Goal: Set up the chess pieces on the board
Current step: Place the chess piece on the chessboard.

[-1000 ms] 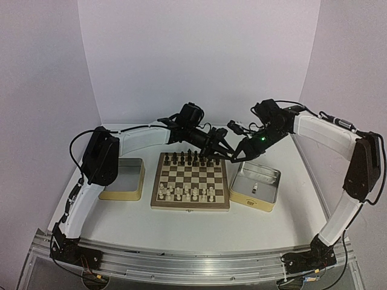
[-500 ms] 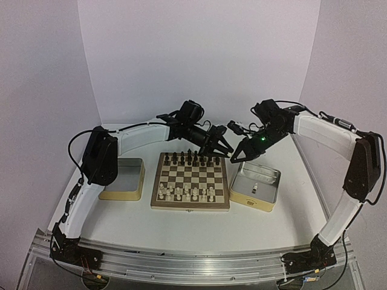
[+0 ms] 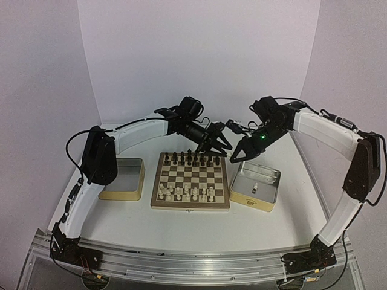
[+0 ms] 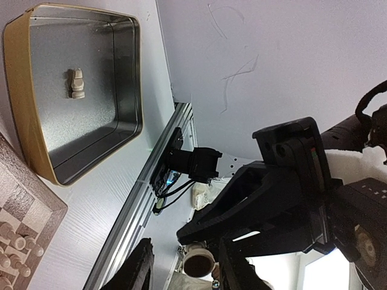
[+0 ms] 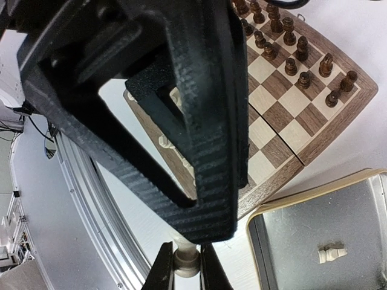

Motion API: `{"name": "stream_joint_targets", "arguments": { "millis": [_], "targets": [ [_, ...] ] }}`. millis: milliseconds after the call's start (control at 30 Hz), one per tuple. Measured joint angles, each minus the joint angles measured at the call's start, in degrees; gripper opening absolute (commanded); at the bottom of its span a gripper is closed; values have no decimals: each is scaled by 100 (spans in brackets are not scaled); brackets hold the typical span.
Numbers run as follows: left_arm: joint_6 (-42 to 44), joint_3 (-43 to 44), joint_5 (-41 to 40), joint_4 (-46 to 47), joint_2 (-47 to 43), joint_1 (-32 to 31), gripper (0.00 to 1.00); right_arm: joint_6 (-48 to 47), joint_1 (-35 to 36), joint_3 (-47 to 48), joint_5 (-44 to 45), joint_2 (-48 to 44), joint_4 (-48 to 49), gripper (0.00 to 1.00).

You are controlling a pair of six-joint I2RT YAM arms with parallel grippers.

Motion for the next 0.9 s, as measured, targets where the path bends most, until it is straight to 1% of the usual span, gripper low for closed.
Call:
{"name": "stream_joint_targets", "arguments": {
  "millis": [333,667,900],
  "targets": [
    [241,0,-26,-328,-1,0,35,-64,97,93,41,127,-150,0],
    [418,11,-16,-623,-1,0,37,-84,97,132,102,221,-166,0],
    [478,11,65,-655,-1,-1,36,-88,97,190,125,299,-176,0]
  ]
}}
